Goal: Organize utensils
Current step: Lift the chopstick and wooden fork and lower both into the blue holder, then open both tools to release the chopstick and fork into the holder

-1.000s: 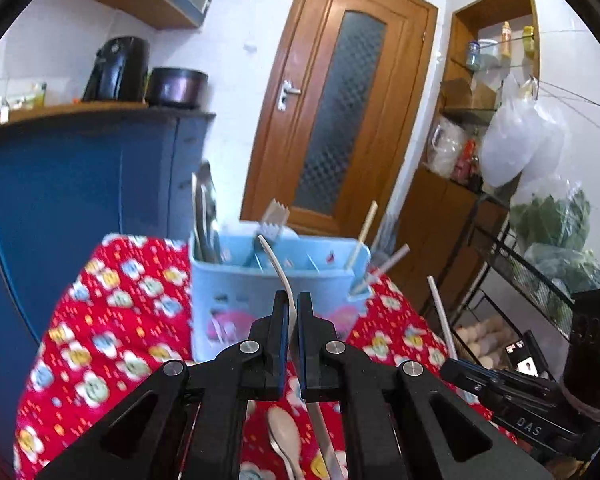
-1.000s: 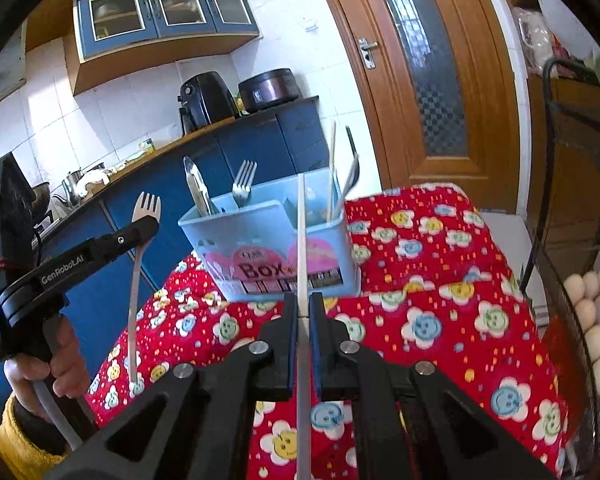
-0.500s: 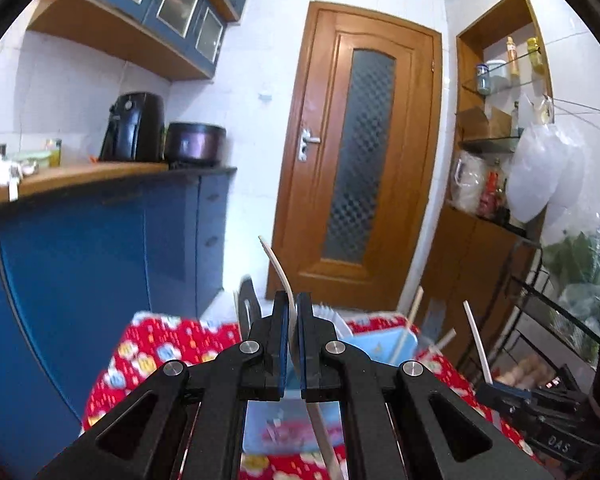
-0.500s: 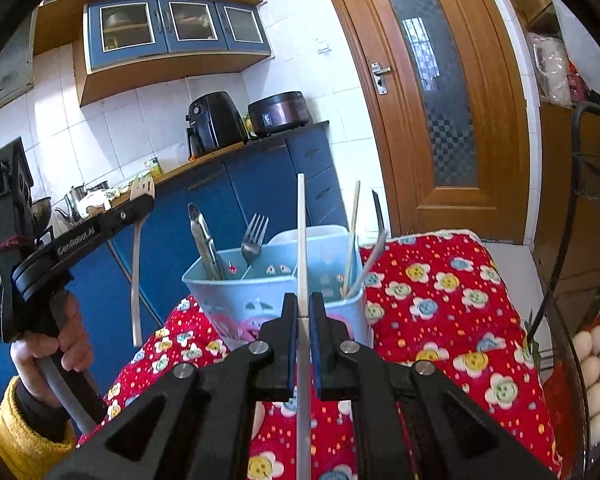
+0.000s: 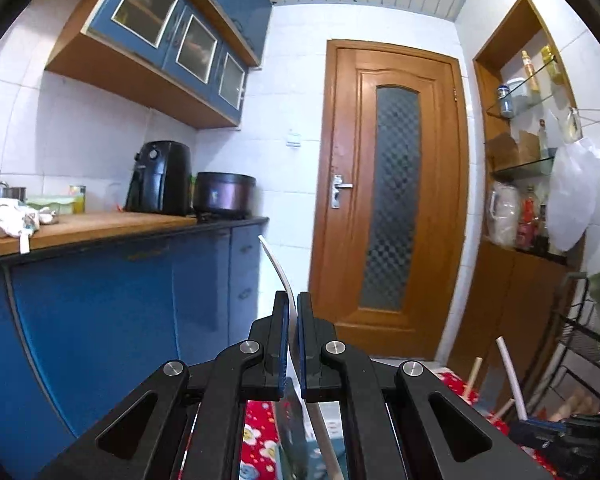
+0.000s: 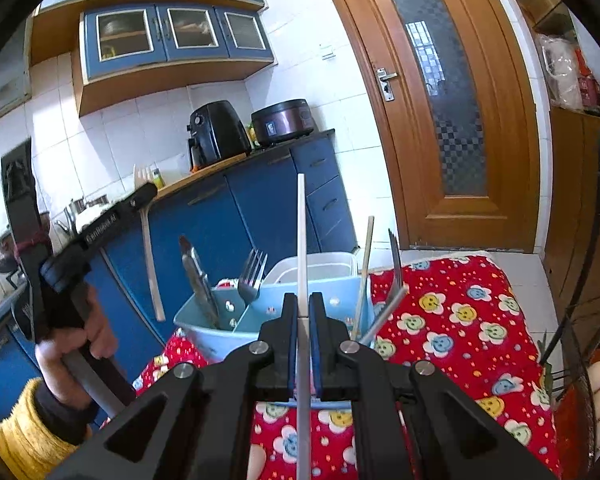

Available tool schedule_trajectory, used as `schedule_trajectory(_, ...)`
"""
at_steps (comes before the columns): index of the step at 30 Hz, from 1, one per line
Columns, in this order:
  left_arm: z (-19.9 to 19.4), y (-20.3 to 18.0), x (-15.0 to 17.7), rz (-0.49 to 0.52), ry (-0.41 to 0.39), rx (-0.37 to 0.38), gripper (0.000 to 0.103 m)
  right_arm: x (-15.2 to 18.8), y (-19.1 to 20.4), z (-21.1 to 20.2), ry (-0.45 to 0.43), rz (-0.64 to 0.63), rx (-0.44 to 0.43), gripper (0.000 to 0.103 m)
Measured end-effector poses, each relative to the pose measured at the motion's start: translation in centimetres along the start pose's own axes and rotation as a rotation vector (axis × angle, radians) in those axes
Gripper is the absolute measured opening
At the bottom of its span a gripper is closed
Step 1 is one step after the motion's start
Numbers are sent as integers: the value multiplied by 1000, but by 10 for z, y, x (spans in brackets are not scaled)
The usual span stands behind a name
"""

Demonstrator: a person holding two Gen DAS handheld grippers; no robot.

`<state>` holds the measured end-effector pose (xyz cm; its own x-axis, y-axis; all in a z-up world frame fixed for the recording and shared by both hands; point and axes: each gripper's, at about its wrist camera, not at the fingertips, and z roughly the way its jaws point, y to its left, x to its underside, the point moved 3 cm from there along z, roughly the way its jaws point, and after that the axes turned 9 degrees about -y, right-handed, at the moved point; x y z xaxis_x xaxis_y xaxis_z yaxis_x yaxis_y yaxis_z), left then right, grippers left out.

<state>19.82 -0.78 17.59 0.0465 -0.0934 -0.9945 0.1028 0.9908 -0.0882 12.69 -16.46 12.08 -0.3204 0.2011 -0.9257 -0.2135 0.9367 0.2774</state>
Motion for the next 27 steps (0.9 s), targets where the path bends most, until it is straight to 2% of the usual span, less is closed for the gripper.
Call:
schedule_trajectory(9, 17, -4, 27, 87, -21, -56, 4, -17, -9, 30, -90, 32, -6, 7)
schedule_trajectory(14, 17, -4, 35, 85, -29, -58, 4, -24, -10, 51, -135, 23, 8, 7)
schedule_trajectory(27, 17, -7, 48, 89, -41, -43, 4, 4, -4, 83, -177, -109, 90, 7)
